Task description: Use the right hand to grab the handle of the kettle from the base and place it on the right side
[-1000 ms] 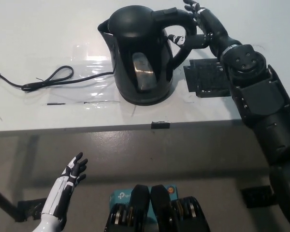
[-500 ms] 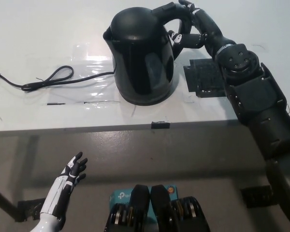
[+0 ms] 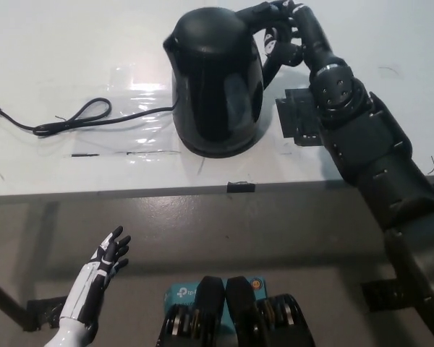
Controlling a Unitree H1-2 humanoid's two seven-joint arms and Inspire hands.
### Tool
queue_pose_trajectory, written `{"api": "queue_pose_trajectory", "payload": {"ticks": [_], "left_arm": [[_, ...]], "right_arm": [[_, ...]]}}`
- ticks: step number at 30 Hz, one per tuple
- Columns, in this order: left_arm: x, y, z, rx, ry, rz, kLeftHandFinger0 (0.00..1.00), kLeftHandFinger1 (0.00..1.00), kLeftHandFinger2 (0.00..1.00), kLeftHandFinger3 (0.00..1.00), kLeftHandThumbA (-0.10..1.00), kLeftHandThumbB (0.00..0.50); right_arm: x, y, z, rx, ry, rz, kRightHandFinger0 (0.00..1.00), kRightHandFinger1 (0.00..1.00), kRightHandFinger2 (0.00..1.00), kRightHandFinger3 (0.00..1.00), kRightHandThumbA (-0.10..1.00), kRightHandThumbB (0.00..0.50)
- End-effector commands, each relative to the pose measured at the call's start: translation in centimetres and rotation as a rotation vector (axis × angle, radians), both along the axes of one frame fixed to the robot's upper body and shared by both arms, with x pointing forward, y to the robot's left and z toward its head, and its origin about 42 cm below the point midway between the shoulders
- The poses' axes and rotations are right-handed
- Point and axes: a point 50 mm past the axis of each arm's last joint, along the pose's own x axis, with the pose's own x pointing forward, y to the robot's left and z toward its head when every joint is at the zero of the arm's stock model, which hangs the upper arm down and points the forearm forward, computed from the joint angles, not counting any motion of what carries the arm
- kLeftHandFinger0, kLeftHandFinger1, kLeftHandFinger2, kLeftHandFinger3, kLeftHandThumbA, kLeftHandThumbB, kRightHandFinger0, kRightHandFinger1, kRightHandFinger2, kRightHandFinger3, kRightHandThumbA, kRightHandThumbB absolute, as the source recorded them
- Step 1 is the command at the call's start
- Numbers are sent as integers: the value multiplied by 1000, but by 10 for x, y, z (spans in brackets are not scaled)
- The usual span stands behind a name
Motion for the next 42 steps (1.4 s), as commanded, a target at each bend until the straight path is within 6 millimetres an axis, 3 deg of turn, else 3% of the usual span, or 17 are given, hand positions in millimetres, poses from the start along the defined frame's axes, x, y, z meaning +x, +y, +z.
{"api": "queue_pose_trajectory", "payload": {"ticks": [1, 10, 12, 14, 15, 16, 17, 18, 19, 20, 21, 24, 27, 30, 37, 42], "left_arm": [[6, 4, 15, -3, -66, -26, 1000, 1000, 1000, 1000, 970, 43], [5, 5, 15, -8, -54, -16, 1000, 1000, 1000, 1000, 963, 39], [4, 5, 15, -8, -59, -17, 1000, 1000, 1000, 1000, 968, 26], [4, 5, 15, -7, -61, -18, 1000, 1000, 1000, 1000, 969, 29], [4, 5, 14, -7, -60, -18, 1000, 1000, 1000, 1000, 970, 31], [4, 5, 14, -7, -58, -17, 1000, 1000, 1000, 1000, 970, 32], [4, 5, 15, -5, -57, -16, 1000, 1000, 1000, 1000, 969, 32], [5, 5, 15, -6, -57, -15, 1000, 1000, 1000, 1000, 967, 23], [5, 5, 15, -8, -57, -16, 1000, 1000, 1000, 1000, 965, 21], [6, 5, 15, -6, -61, -18, 1000, 1000, 1000, 1000, 964, 20], [6, 5, 15, -4, -63, -19, 1000, 1000, 1000, 1000, 964, 21], [6, 5, 15, -12, -60, -21, 1000, 1000, 1000, 1000, 963, 17], [6, 5, 14, -18, -61, -19, 1000, 1000, 1000, 1000, 948, 10], [7, 6, 14, -17, -60, -20, 1000, 1000, 1000, 1000, 948, 0], [8, 5, 15, -11, -62, -23, 1000, 1000, 1000, 1000, 955, 7], [8, 5, 17, -12, -60, -17, 1000, 1000, 1000, 1000, 951, 2]], "right_arm": [[2, 26, 63, 17, -281, -34, 0, 357, 805, 830, -100, 138], [2, 24, 61, 20, -307, -41, 0, 400, 802, 798, -100, 145], [1, 23, 59, 51, -309, -45, 0, 255, 618, 595, -100, 151], [1, 23, 59, 69, -304, -52, 0, 110, 453, 512, -100, 159], [1, 23, 60, 79, -310, -55, 232, 179, 410, 478, -100, 165], [1, 23, 60, 88, -312, -58, 660, 322, 401, 460, -100, 163], [1, 23, 61, 103, -310, -60, 1000, 436, 304, 372, -100, 163], [1, 23, 62, 122, -309, -62, 797, 308, 209, 363, -100, 161], [1, 24, 64, 141, -308, -63, 658, 216, 117, 355, -100, 161], [1, 25, 66, 175, -302, -65, 65, 11, 16, 366, -100, 148], [1, 26, 68, 204, -291, -65, 3, 0, 8, 424, -100, 143], [0, 29, 75, 243, -306, -68, 0, 0, 79, 533, -100, 134], [-4, 34, 86, 285, -381, -64, 0, 89, 482, 665, -100, 142], [-7, 41, 101, 284, -418, -81, 0, 182, 649, 736, -100, 139], [-14, 50, 136, 336, -500, -58, 0, 181, 652, 719, -100, 122], [-15, 43, 150, 325, -536, -64, 0, 160, 616, 687, -100, 121]]}}
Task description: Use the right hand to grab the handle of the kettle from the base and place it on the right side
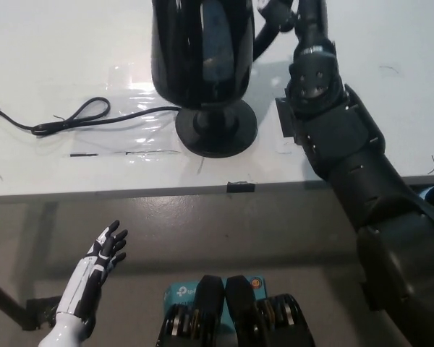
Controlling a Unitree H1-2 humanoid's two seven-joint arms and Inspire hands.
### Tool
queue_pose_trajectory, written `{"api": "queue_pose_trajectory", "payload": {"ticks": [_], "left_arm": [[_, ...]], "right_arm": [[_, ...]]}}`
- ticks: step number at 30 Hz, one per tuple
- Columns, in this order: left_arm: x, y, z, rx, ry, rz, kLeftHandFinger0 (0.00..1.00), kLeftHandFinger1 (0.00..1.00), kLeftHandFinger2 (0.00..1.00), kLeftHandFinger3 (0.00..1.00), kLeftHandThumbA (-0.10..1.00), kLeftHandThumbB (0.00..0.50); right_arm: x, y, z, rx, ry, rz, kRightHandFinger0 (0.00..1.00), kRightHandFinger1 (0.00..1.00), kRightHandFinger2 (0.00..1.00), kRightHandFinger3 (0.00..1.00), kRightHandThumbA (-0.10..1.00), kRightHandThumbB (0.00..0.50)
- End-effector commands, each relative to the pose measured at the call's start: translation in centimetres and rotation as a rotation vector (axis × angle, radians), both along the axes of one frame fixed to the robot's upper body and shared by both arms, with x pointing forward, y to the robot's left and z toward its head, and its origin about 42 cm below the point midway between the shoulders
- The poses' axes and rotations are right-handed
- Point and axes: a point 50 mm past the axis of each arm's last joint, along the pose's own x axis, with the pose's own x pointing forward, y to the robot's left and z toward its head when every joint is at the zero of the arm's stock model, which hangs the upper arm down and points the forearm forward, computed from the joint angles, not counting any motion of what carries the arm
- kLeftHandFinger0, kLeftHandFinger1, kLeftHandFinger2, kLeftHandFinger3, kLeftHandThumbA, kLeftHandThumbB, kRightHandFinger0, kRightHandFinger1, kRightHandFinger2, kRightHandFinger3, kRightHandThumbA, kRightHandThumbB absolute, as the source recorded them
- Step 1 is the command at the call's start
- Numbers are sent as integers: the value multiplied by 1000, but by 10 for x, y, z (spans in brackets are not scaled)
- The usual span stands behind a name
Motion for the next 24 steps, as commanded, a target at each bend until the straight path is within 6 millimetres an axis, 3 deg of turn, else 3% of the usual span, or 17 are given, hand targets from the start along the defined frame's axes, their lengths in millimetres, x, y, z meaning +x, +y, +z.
{"api": "queue_pose_trajectory", "payload": {"ticks": [1, 4, 5, 6, 10, 11, 12, 15, 17, 19, 23, 24], "left_arm": [[3, 2, 12, 5, -42, -22, 1000, 1000, 1000, 1000, 952, 3], [3, 2, 12, 5, -42, -22, 1000, 1000, 1000, 1000, 953, 3], [2, 3, 12, 12, -45, -25, 1000, 1000, 1000, 1000, 953, 4], [3, 4, 13, 14, -48, -26, 1000, 1000, 1000, 1000, 952, 13], [3, 4, 14, 14, -52, -26, 1000, 1000, 1000, 1000, 950, 16], [3, 7, 13, 17, -51, -21, 1000, 1000, 1000, 1000, 952, 30], [2, 7, 13, 17, -45, -17, 1000, 1000, 1000, 1000, 954, 30], [2, 8, 13, 16, -42, -15, 1000, 1000, 1000, 1000, 958, 27], [0, 11, 12, 16, -47, -7, 1000, 1000, 1000, 1000, 959, 28], [-2, 12, 11, 11, -43, -1, 1000, 1000, 1000, 1000, 960, 27], [-2, 12, 11, 11, -43, 0, 1000, 1000, 1000, 1000, 963, 26], [-4, 13, 9, 6, -43, 10, 1000, 1000, 1000, 1000, 963, 1]], "right_arm": [[-7, 8, 97, 78, -271, 14, 0, 159, 615, 686, -100, 121], [-7, 8, 96, 78, -271, 14, 0, 156, 610, 685, -100, 121], [-3, -15, 105, 33, -290, -37, 0, 122, 579, 675, -100, 121], [-2, -24, 106, 31, -306, -44, 0, 109, 558, 655, -100, 122], [-1, -28, 107, 34, -304, -45, 0, 115, 562, 651, -100, 121], [1, -52, 108, 3, -288, -98, 0, 143, 583, 656, -100, 117], [3, -63, 108, 1, -291, -102, 0, 141, 582, 662, -100, 108], [3, -66, 108, 1, -293, -101, 0, 137, 571, 632, -100, 109], [6, -94, 104, -17, -291, -172, 0, 166, 577, 584, -100, 143], [6, -105, 100, 9, -293, -155, 0, 163, 589, 592, -100, 129], [7, -104, 100, 9, -293, -153, 0, 168, 605, 624, -100, 129], [8, -123, 93, 26, -266, -158, 0, 150, 577, 623, -100, 154]]}}
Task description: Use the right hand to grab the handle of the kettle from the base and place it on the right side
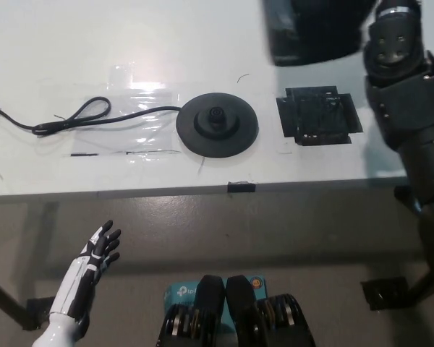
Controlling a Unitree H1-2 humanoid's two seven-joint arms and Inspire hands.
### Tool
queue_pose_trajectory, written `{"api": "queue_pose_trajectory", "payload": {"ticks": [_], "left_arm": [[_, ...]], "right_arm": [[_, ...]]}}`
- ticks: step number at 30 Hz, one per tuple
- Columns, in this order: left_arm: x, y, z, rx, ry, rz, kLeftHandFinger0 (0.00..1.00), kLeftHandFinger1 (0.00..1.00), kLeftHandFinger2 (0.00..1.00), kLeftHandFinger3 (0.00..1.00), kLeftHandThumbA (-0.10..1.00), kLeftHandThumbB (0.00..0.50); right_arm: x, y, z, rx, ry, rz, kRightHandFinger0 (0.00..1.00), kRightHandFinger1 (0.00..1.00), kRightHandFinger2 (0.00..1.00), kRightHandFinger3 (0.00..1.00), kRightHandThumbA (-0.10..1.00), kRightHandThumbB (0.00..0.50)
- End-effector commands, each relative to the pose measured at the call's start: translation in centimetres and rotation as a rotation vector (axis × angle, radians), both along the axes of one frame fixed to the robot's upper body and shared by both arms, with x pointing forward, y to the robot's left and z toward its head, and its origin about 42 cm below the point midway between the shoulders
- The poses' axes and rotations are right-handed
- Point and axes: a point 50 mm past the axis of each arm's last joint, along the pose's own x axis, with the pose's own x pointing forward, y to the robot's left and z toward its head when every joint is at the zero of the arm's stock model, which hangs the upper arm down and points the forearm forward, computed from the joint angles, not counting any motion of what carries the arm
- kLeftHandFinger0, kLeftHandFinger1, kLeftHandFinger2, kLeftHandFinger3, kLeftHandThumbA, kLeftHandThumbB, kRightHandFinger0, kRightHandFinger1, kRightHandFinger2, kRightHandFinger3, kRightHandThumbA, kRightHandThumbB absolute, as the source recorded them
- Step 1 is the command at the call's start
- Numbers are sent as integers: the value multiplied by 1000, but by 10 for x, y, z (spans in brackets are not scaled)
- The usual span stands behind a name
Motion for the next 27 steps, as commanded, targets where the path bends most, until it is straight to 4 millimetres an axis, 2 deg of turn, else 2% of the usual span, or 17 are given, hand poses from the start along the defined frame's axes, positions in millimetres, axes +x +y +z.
{"api": "queue_pose_trajectory", "payload": {"ticks": [1, 4, 7, 8, 10, 12, 13, 17, 18, 19, 20, 21, 24, 25, 26, 27], "left_arm": [[-3, 6, 9, 0, -44, -6, 1000, 1000, 1000, 1000, 964, 6], [-4, 7, 9, -2, -42, -4, 1000, 1000, 1000, 1000, 968, 1], [-4, 8, 9, -3, -42, -3, 1000, 1000, 1000, 1000, 971, 1], [-6, 8, 8, -11, -37, 4, 1000, 1000, 1000, 1000, 972, 0], [-6, 8, 9, -9, -34, 9, 1000, 1000, 1000, 1000, 975, 0], [-6, 9, 9, -10, -35, 9, 1000, 1000, 1000, 1000, 980, 0], [-5, 10, 9, -6, -35, 8, 1000, 1000, 1000, 1000, 982, 0], [-5, 10, 9, -7, -35, 8, 1000, 1000, 1000, 1000, 991, 0], [-7, 9, 7, -16, -30, 9, 1000, 1000, 1000, 1000, 990, 0], [-7, 9, 7, -20, -28, 10, 1000, 1000, 1000, 1000, 989, 0], [-9, 8, 6, -22, -25, 14, 1000, 1000, 1000, 1000, 988, 11], [-10, 8, 6, -22, -23, 17, 1000, 1000, 1000, 1000, 987, 9], [-10, 8, 5, -22, -26, 13, 1000, 1000, 1000, 1000, 992, 2], [-10, 9, 5, -20, -27, 13, 1000, 1000, 1000, 1000, 993, 3], [-10, 9, 5, -20, -27, 14, 1000, 1000, 1000, 1000, 996, 12], [-10, 9, 5, -20, -28, 15, 1000, 1000, 1000, 1000, 996, 13]], "right_arm": [[-4, -16, 59, 62, -177, 27, 0, 141, 560, 616, -100, 151], [-3, -18, 55, 69, -169, 21, 0, 117, 531, 575, -100, 145], [-4, -18, 54, 70, -169, 21, 0, 121, 542, 583, -100, 145], [-4, -17, 43, 68, -163, 21, 0, 131, 550, 589, -100, 146], [-4, -15, 33, 70, -154, 10, 0, 112, 514, 551, -100, 151], [-4, -15, 33, 70, -154, 11, 0, 104, 503, 538, -100, 153], [-3, -12, 22, 82, -132, 13, 0, 99, 498, 525, -100, 148], [-2, -12, 21, 83, -130, 14, 0, 98, 498, 524, -100, 148], [-2, -5, 4, 81, -113, 16, 0, 91, 464, 506, -100, 162], [-2, -3, -3, 80, -105, 17, 0, 41, 407, 480, -100, 170], [-2, 5, -13, 108, -73, 44, 0, 48, 461, 537, -100, 143], [-2, 8, -16, 115, -76, 54, 0, 69, 525, 560, -100, 143], [-3, 16, -25, 101, -88, 49, 0, 84, 542, 561, -100, 150], [-3, 17, -26, 99, -91, 46, 0, 87, 535, 531, -100, 150], [-4, 19, -27, 92, -101, 35, 0, 61, 480, 438, -100, 158], [-4, 20, -28, 90, -104, 33, 0, 52, 454, 404, -100, 165]]}}
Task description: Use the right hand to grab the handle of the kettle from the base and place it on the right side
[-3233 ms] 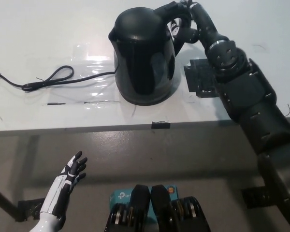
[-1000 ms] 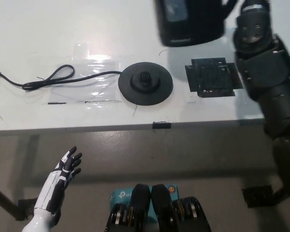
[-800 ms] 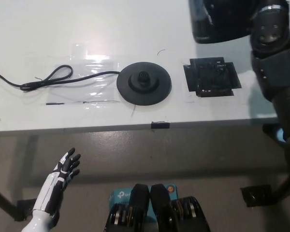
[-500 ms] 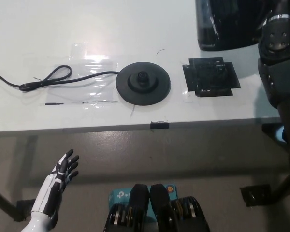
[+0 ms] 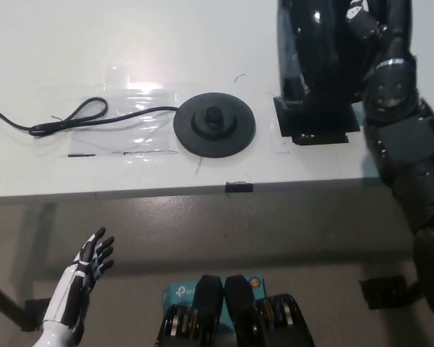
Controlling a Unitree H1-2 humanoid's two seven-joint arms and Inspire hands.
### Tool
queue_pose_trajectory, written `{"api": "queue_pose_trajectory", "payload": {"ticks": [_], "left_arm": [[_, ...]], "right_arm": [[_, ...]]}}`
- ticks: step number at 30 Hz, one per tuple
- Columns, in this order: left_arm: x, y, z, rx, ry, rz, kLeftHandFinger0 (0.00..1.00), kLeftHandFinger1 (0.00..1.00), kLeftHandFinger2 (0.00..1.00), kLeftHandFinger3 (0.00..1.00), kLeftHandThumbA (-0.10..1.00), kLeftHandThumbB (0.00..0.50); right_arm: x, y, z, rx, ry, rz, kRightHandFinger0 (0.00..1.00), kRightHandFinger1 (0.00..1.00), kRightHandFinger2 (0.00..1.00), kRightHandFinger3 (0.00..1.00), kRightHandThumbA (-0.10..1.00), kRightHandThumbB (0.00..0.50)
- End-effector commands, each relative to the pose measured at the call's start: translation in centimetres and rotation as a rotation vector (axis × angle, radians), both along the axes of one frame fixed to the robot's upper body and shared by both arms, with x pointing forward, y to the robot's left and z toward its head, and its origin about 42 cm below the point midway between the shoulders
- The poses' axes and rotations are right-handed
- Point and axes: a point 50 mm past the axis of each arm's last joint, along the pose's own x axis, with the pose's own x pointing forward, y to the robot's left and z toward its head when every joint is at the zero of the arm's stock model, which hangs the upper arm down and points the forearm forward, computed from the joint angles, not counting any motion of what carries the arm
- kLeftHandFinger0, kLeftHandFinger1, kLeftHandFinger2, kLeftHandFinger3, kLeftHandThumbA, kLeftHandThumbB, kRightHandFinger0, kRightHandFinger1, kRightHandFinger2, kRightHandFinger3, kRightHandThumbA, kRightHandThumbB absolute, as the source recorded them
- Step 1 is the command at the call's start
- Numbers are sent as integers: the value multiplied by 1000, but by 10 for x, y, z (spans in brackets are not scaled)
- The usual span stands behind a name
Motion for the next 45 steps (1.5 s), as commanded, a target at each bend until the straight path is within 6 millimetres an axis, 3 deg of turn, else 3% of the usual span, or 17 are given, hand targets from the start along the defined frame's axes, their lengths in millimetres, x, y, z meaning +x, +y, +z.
{"api": "queue_pose_trajectory", "payload": {"ticks": [1, 3, 5, 9, 16, 17, 20, 21, 22, 23, 24, 25, 26, 27, 28, 36, 45], "left_arm": [[-2, 3, 10, 4, -50, -6, 1000, 1000, 1000, 1000, 997, 7], [-2, 3, 10, 5, -49, -8, 1000, 1000, 1000, 1000, 999, 6], [-4, 3, 9, 4, -48, -12, 1000, 1000, 1000, 1000, 1000, 3], [-5, 2, 9, -5, -49, -8, 1000, 1000, 1000, 1000, 997, 9], [-2, 4, 11, 6, -57, -10, 1000, 1000, 1000, 1000, 1000, 8], [-3, 5, 12, 6, -55, -7, 1000, 1000, 1000, 1000, 1000, 14], [-4, 5, 12, 7, -55, -7, 1000, 1000, 1000, 1000, 1000, 13], [-4, 5, 11, 3, -55, -6, 1000, 1000, 1000, 1000, 1000, 13], [-4, 6, 10, -3, -54, -5, 1000, 1000, 1000, 1000, 1000, 16], [-4, 7, 10, -3, -52, -6, 1000, 1000, 1000, 1000, 1000, 15], [-4, 7, 9, -2, -51, -4, 1000, 1000, 1000, 1000, 1000, 14], [-4, 7, 9, -2, -51, -4, 1000, 1000, 1000, 1000, 1000, 12], [-4, 7, 9, -2, -52, -2, 1000, 1000, 1000, 1000, 1000, 13], [-5, 7, 9, -1, -53, 1, 1000, 1000, 1000, 1000, 1000, 14], [-5, 7, 9, -1, -53, 1, 1000, 1000, 1000, 1000, 1000, 15], [-6, 12, 8, -6, -51, 10, 1000, 1000, 1000, 1000, 1000, 14], [-7, 15, 7, -13, -45, 30, 1000, 1000, 1000, 1000, 1000, 18]], "right_arm": [[2, 18, 46, 4, -235, 10, 0, 25, 405, 274, -100, 157], [1, 20, 37, -37, -240, 5, 0, 0, 393, 158, -100, 123], [-1, 21, 29, -39, -246, 7, 0, 1, 393, 201, -100, 120], [-6, 24, 8, -59, -255, -7, 0, 30, 465, 465, -100, 112], [-12, 20, -14, -184, -267, -41, 0, 93, 563, 580, -100, 102], [-14, 13, -22, -233, -259, -46, 0, 134, 592, 594, -100, 129], [-14, 10, -25, -253, -257, -51, 0, 138, 586, 594, -100, 131], [-13, 5, -27, -281, -225, -38, 236, 444, 902, 893, 42, 250], [-11, -6, -31, -320, -160, -1, 445, 635, 1000, 1000, 193, 261], [-9, -11, -33, -314, -118, 48, 668, 873, 1000, 1000, 357, 321], [-9, -15, -34, -305, -90, 86, 738, 929, 1000, 1000, 397, 347], [-9, -15, -34, -305, -89, 87, 721, 906, 1000, 1000, 411, 367], [-7, -20, -34, -292, -46, 116, 1000, 1000, 1000, 1000, 580, 438], [-5, -27, -33, -270, 16, 163, 1000, 1000, 1000, 1000, 628, 487], [-5, -27, -33, -269, 17, 164, 1000, 1000, 1000, 1000, 635, 492], [-4, -57, -19, -229, 101, 278, 1000, 1000, 1000, 1000, 653, 500], [-6, -65, -3, -201, 121, 362, 1000, 1000, 1000, 1000, 696, 500]]}}
